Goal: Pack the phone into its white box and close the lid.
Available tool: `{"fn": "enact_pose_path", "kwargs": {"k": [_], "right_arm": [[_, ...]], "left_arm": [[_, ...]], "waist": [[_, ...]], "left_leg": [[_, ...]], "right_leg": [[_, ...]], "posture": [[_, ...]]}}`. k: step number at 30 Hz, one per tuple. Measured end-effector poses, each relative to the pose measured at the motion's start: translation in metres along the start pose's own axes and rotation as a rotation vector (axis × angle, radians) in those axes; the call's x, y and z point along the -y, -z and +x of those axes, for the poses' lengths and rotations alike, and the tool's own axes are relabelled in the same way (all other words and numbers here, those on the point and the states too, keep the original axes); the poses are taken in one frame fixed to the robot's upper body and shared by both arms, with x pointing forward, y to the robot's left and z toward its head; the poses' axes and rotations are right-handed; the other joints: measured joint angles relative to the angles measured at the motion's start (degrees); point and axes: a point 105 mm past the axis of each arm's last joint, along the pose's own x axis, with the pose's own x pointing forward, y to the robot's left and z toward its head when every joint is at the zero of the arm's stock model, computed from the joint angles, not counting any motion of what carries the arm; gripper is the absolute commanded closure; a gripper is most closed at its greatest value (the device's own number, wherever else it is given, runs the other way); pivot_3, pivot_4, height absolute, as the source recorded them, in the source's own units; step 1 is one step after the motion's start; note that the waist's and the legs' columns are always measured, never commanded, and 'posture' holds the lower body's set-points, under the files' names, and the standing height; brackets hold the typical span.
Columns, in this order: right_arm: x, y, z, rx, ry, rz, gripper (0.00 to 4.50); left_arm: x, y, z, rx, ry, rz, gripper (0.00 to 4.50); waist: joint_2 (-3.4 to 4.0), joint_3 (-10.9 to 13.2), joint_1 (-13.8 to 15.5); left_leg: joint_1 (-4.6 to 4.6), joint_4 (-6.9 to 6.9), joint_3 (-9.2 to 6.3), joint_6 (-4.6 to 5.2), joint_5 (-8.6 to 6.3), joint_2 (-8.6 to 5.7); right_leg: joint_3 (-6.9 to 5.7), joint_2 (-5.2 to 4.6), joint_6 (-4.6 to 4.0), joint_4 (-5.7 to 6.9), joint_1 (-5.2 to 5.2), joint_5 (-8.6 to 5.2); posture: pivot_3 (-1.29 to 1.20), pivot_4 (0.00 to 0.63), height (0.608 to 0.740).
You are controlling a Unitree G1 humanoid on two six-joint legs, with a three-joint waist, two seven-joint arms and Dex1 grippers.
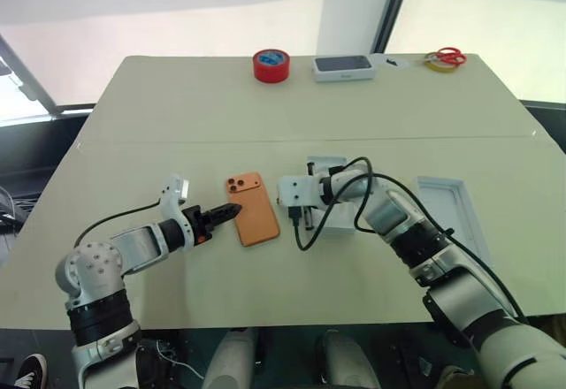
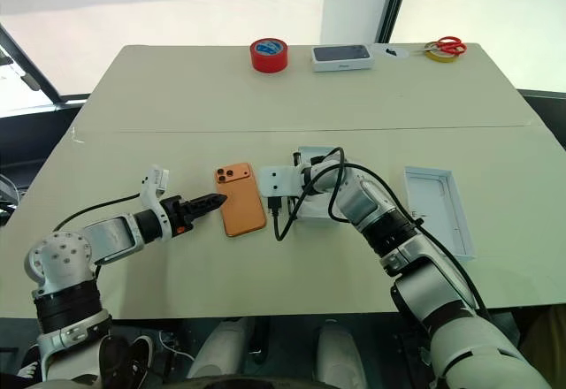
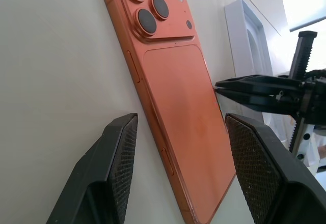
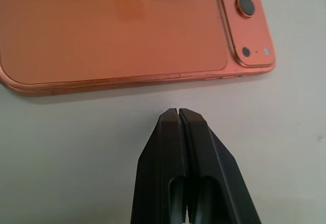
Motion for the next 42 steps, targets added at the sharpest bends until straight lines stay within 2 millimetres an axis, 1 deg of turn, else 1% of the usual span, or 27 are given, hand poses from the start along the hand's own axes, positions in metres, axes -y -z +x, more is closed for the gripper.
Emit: {"fn": "enact_pose_path", "kwargs": {"k": [3, 6, 8, 11, 13, 15, 18, 26, 31, 35, 38, 40, 41, 42], "right_arm": [[-0.002, -0.001, 0.002, 0.001, -0.011, -0.009, 4.45], [-0.002, 0.000, 0.001, -0.008, -0.009, -0.004, 4.45], [-0.002, 0.001, 0.001, -0.011, -0.009, -0.003, 4.45], [-0.003, 0.000, 0.003, -0.004, -0.011, 0.000, 4.45], [-0.003, 0.000, 0.003, -0.004, -0.010, 0.002, 4.45], [-0.003, -0.001, 0.003, -0.003, -0.007, 0.005, 4.45], [-0.004, -0.002, 0.003, 0.003, 0.000, 0.005, 4.45], [-0.007, -0.003, 0.004, 0.014, 0.011, 0.012, 4.45], [-0.007, -0.003, 0.004, 0.015, 0.014, 0.012, 4.45], [-0.007, -0.003, 0.004, 0.014, 0.016, 0.013, 4.45], [-0.006, -0.003, 0.003, 0.014, 0.016, 0.013, 4.50], [-0.006, -0.003, 0.003, 0.015, 0.017, 0.013, 4.50], [-0.006, -0.003, 0.003, 0.015, 0.018, 0.013, 4.50], [-0.006, -0.002, 0.003, 0.014, 0.019, 0.013, 4.50]], "left_arm": [[0.003, 0.001, 0.006, -0.023, -0.007, 0.000, 1.61], [0.003, 0.001, 0.011, -0.046, -0.012, -0.016, 1.61], [0.008, -0.001, 0.018, -0.067, 0.005, -0.026, 1.61], [0.018, 0.001, 0.031, -0.106, 0.040, -0.033, 1.61], [0.029, 0.006, 0.043, -0.148, 0.071, -0.034, 1.61], [0.034, 0.009, 0.048, -0.172, 0.084, -0.028, 1.61], [0.033, 0.010, 0.046, -0.190, 0.086, -0.002, 1.61], [0.023, 0.003, 0.036, -0.179, 0.101, -0.031, 1.61], [0.015, -0.006, 0.028, -0.129, 0.092, -0.063, 1.61], [0.010, -0.008, 0.025, -0.097, 0.092, -0.104, 1.61], [0.011, -0.004, 0.029, -0.095, 0.110, -0.135, 2.47], [0.011, 0.002, 0.034, -0.112, 0.124, -0.168, 3.42], [0.011, 0.004, 0.035, -0.118, 0.124, -0.179, 3.99], [0.013, 0.004, 0.035, -0.113, 0.154, -0.193, 4.43]], "waist": [[0.02, 0.0, 0.2], [0.01, -0.1, 0.6], [0.00, -0.1, 1.0], [-0.01, -0.1, 1.0], [-0.02, -0.1, 0.9], [-0.03, 0.0, 0.7], [-0.03, 0.0, 0.4], [-0.04, 0.0, -0.6], [-0.07, 0.0, -0.8], [-0.08, 0.0, -0.8], [-0.08, 0.0, -0.6], [-0.12, 0.0, -0.6], [-0.14, 0.0, -0.6], [-0.14, 0.0, -0.7]], "left_leg": [[0.07, 0.00, 0.00, 0.00, 0.00, -0.01], [0.35, -0.02, 0.00, -0.01, -0.01, -0.01], [0.57, -0.04, -0.01, 0.00, -0.01, -0.01], [0.56, -0.04, 0.00, 0.00, -0.02, -0.06], [0.56, -0.05, 0.00, 0.00, -0.02, -0.06], [0.55, -0.10, 0.00, 0.00, -0.02, -0.05], [0.58, -0.25, 0.00, -0.04, 0.01, -0.04], [0.66, -0.52, -0.01, -0.15, 0.08, -0.02], [0.65, -0.58, -0.01, -0.18, 0.10, 0.00], [0.65, -0.59, -0.01, -0.18, 0.09, 0.01], [0.65, -0.59, -0.01, -0.18, 0.09, 0.01], [0.64, -0.59, -0.01, -0.18, 0.09, 0.01], [0.63, -0.59, -0.01, -0.18, 0.09, 0.00], [0.63, -0.60, -0.01, -0.18, 0.09, 0.01]], "right_leg": [[-0.03, 0.01, 0.00, 0.00, 0.07, 0.00], [-0.08, 0.02, -0.03, -0.06, 0.35, -0.02], [-0.09, 0.00, -0.19, -0.11, 0.56, -0.10], [-0.08, -0.03, -0.18, -0.13, 0.56, -0.10], [-0.08, -0.02, -0.08, -0.13, 0.55, -0.05], [-0.07, -0.01, -0.01, -0.13, 0.53, -0.01], [-0.06, 0.01, -0.01, -0.13, 0.47, -0.01], [-0.05, 0.01, -0.02, -0.18, 0.41, -0.02], [0.02, 0.02, -0.02, -0.18, 0.35, -0.02], [0.02, 0.01, -0.03, -0.20, 0.35, -0.02], [0.02, 0.00, -0.03, -0.21, 0.36, -0.02], [0.02, 0.00, -0.03, -0.24, 0.37, -0.02], [0.02, 0.00, -0.03, -0.25, 0.37, -0.02], [0.02, 0.00, -0.03, -0.25, 0.36, -0.02]], "posture": [[0.00, 0.150, 0.738], [0.00, 0.150, 0.738], [0.00, 0.150, 0.738], [0.00, 0.150, 0.738], [0.00, 0.150, 0.738], [0.00, 0.150, 0.738], [0.00, 0.150, 0.738], [0.00, 0.150, 0.738], [0.00, 0.150, 0.738], [0.00, 0.150, 0.738], [0.00, 0.150, 0.738], [0.00, 0.150, 0.738], [0.00, 0.150, 0.738], [0.00, 0.150, 0.738]]}}
